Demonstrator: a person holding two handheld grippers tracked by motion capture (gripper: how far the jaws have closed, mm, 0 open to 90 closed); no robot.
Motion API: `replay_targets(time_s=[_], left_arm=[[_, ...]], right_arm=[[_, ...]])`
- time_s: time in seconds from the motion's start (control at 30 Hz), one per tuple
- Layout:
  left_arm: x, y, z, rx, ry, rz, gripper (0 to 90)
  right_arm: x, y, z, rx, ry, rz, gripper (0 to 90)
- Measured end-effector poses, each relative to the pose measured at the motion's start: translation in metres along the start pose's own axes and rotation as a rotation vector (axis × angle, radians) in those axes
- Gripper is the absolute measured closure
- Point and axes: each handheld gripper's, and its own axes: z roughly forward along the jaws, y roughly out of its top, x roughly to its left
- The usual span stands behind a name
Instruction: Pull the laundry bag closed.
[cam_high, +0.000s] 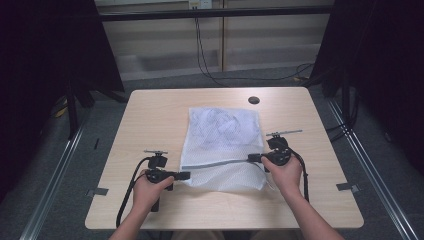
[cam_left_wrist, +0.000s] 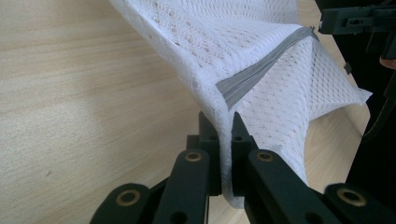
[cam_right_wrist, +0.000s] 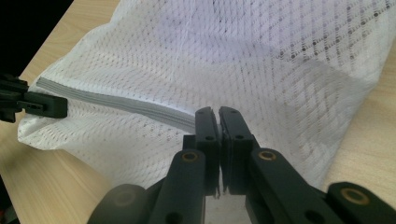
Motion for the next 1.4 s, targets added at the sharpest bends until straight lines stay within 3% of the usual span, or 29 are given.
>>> replay_targets(time_s=[1.4], left_arm=[[-0.0003,-0.0001,0.0004,-0.001,0.000,-0.002,89.1]], right_arm=[[-0.0050,-0.0008,-0.0067,-0.006,-0.008,0.008,86.8]])
